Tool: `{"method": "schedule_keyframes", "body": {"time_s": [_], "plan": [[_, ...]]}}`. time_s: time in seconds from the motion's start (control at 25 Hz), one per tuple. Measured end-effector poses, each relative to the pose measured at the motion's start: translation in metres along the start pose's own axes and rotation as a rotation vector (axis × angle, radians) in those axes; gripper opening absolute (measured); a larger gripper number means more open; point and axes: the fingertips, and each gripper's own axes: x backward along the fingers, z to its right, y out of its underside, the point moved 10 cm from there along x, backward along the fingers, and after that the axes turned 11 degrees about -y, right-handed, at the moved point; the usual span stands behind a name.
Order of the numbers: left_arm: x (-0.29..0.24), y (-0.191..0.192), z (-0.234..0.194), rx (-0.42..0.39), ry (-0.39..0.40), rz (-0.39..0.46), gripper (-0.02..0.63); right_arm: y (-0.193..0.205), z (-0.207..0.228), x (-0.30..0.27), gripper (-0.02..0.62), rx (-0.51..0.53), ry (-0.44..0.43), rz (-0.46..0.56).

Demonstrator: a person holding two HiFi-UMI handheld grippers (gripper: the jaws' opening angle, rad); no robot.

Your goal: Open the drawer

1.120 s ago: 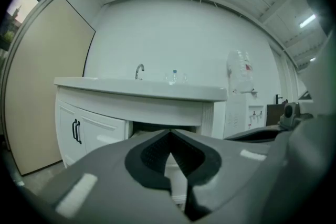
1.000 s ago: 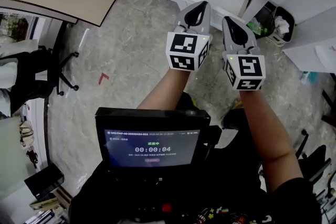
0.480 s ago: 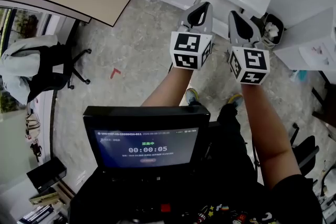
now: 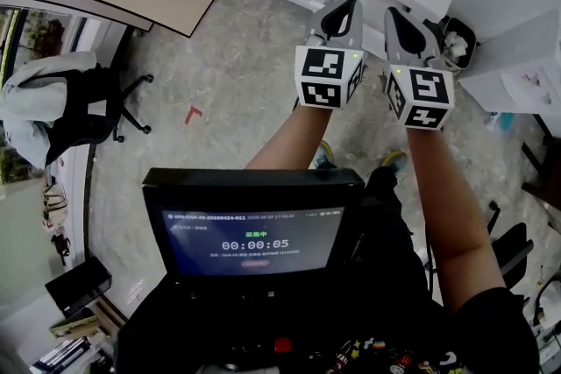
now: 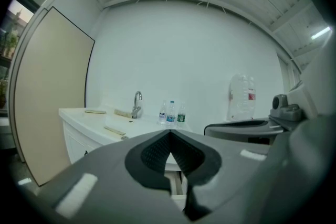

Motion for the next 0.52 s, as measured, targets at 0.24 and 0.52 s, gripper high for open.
{"method": "schedule_keyframes", "body": {"time_s": [0.24,0.52], "plan": [[-0.006,-0.004,-0.001,0.01,-0.008,0.008,0.003,-0.003,0.005,-0.004,0.02,0.0,0.004,0.006],[-0.007,-0.011,-0.004,0.0,-0.012,0.016,0.003,-0.01,0.008,-0.003,0.02,0.013,0.007,0.012]]}}
